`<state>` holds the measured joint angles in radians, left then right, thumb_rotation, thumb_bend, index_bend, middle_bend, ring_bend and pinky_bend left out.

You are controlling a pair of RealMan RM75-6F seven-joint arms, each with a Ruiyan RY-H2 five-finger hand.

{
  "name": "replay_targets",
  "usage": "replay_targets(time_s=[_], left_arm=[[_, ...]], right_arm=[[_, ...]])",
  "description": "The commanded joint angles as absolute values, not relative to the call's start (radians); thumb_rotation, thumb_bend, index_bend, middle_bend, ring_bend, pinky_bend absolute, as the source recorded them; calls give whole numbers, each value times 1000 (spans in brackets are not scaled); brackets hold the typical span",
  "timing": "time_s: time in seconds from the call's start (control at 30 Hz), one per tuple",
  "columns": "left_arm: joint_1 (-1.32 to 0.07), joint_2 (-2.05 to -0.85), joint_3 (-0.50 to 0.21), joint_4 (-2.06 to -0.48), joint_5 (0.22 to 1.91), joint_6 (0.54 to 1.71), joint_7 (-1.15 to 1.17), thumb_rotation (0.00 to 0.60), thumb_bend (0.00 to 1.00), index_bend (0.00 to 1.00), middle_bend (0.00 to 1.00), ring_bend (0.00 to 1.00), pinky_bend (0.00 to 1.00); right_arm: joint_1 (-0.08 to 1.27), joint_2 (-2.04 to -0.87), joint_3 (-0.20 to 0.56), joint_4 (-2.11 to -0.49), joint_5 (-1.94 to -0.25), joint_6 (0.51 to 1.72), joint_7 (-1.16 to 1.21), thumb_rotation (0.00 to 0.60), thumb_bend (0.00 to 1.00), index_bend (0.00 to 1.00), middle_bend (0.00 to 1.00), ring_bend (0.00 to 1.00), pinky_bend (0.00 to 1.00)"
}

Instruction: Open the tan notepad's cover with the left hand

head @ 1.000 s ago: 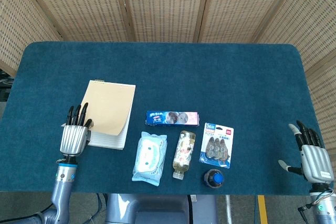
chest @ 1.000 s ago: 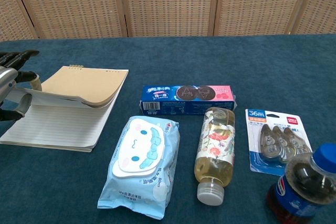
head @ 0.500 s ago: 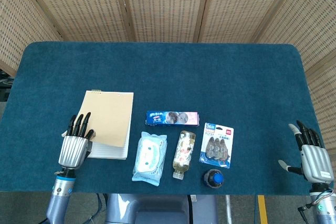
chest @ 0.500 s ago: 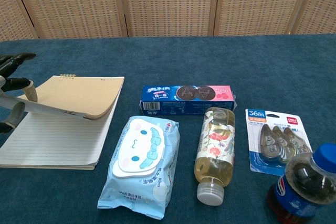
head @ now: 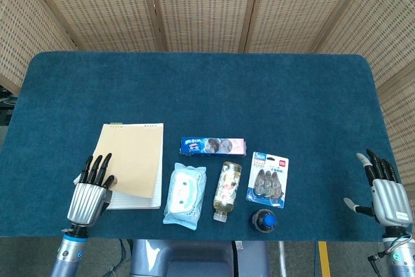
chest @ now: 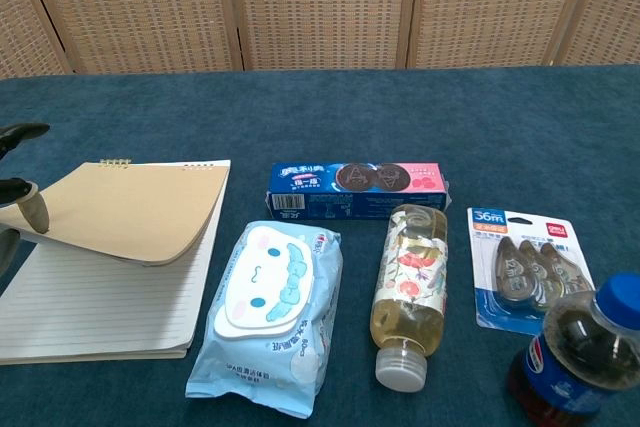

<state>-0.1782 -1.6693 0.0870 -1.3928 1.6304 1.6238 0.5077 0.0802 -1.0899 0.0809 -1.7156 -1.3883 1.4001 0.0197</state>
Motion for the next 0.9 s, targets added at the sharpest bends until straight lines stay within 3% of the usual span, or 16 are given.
replay_targets(time_s=[0.03,0.9], left_arm=[[-162,-1670,104,-1386,1650,1637,494,600,611,777,0,0,0],[-88,-1659,167,-1410,1809,1673,465,600,612,777,0,0,0]], right_arm=[[80,-1090,81,-1716,-1389,1401,20,600,156,56,0,0,0],[79,-1089,82,-1716,-1385,1401,21,600,156,56,0,0,0]])
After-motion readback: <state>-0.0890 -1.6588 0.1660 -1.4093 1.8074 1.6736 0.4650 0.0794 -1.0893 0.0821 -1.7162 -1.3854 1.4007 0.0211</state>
